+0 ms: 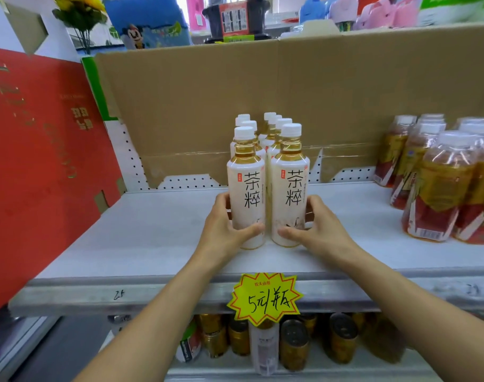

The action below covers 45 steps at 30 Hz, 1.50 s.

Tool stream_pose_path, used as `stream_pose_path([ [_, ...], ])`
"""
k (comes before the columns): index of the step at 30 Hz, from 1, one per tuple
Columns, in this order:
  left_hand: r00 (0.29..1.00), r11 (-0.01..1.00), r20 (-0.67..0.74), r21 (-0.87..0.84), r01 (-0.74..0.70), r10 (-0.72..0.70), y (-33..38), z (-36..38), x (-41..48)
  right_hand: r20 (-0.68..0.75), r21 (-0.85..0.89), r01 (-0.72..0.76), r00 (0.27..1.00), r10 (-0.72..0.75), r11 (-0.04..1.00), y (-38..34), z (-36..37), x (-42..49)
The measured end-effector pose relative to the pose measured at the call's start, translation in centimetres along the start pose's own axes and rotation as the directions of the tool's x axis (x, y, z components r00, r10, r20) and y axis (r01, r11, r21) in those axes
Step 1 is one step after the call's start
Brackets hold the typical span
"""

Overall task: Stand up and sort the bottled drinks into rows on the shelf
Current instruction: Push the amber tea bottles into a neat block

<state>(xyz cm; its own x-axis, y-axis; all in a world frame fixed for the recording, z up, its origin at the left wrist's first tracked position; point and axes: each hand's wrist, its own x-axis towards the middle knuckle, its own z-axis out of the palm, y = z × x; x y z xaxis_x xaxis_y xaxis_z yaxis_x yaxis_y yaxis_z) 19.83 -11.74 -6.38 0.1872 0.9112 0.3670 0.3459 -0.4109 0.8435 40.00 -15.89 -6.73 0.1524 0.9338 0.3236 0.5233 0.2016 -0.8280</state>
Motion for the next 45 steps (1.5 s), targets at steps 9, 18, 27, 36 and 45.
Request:
stream_pose_path([
  [9, 0.997, 0.995, 0.015, 0.055, 0.078, -0.079, 0.8, 0.3, -0.6, 0.072, 0.018, -0.030, 0.997, 0.029, 0.999, 0.5, -1.0, -0.5],
  [18, 0.901, 0.917, -0.273, 0.310, -0.250, 0.338, 6.5, 6.9, -7.2, 0.025, -0.201, 0.169, 0.986, -0.167, 0.965, 1.9, -10.0, -6.0],
  [27, 0.978, 0.980, 0.050, 0.000, -0.201, 0.200, 11.5, 17.4, -7.4, -0.368, -0.161, 0.137, 0.911, -0.189, 0.977, 5.9, -21.2, -8.5],
  [36, 0.952, 0.964, 0.154, -0.067, -0.258, 0.266, 17.4, 25.6, 2.9, -0.467, -0.254, 0.017, 0.873, -0.138, 0.967, 5.4, -27.5, -2.6],
  [45, 0.923, 0.934, 0.141, -0.033, -0.356, 0.357, 16.1, 26.4, 6.6, -0.408, -0.431, -0.014, 0.895, -0.181, 0.902, 6.4, -28.9, 0.5],
])
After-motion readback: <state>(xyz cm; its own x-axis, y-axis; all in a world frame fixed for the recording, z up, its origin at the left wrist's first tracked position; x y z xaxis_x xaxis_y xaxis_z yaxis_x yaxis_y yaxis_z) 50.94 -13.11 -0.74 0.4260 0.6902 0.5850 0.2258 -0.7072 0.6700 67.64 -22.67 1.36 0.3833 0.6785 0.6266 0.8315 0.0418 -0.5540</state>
